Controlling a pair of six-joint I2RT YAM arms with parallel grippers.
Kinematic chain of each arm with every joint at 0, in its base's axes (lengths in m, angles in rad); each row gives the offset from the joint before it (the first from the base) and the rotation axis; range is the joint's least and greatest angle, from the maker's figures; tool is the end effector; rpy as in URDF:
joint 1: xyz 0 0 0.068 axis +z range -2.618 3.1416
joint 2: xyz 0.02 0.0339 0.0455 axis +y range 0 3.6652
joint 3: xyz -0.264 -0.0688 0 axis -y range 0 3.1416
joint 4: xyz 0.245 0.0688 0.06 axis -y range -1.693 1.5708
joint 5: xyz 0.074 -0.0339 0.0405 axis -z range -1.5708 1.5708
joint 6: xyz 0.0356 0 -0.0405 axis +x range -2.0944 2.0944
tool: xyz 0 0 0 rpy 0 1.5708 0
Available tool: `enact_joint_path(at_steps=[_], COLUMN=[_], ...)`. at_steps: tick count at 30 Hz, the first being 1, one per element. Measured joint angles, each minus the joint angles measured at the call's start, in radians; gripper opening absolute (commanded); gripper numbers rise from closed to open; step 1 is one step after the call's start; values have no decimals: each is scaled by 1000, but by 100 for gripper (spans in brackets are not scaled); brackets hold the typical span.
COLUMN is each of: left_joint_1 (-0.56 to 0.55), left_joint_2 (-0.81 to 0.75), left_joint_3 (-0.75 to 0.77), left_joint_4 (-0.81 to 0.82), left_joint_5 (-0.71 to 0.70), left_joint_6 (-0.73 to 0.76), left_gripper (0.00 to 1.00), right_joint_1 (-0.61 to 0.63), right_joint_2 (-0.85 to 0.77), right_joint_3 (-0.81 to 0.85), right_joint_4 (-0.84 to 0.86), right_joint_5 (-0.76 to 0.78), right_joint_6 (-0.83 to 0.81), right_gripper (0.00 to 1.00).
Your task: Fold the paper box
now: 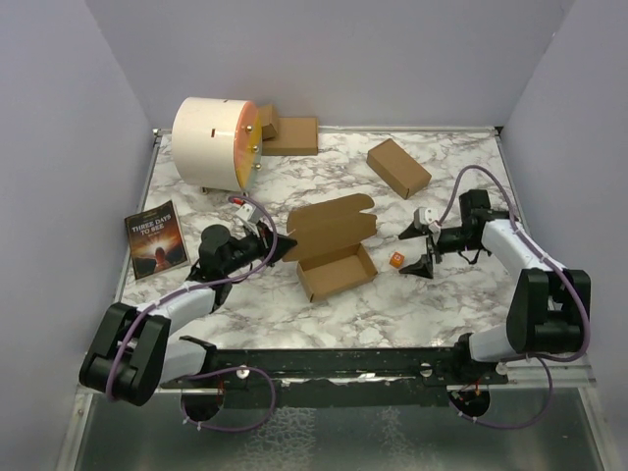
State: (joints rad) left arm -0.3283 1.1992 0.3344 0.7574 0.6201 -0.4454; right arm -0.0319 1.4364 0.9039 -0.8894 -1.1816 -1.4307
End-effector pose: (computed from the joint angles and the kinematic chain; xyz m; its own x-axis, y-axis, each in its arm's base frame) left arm 0.2121 -0.0941 0.2009 -0.4402 -0.2204 -0.8704 0.6866 0.5420 -0.4846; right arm 0.2401 0.0253 0.2159 -0.0142 -0.3755 -0.9267 -0.9962 0.0848 -0.0191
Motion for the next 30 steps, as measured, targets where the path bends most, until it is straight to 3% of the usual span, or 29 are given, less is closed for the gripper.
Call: enact_joint_path(at_steps=[9, 18, 30], left_joint_1=[2, 2, 2], left_joint_2=[31, -33, -134], left_joint_3=[0, 0, 0], left_joint_4=[20, -55, -153], left_joint_5=[0, -41, -106], left_joint_6=[-16, -16, -29], left_gripper=[29, 50, 54], right_joint_1=[42, 107, 131], right_joint_2=[2, 50, 97], right_joint_3=[-124, -144, -145], right_joint_4=[177, 354, 435], right_joint_5=[184, 330, 422], right_joint_6=[158, 327, 434], right_gripper=[86, 75, 43])
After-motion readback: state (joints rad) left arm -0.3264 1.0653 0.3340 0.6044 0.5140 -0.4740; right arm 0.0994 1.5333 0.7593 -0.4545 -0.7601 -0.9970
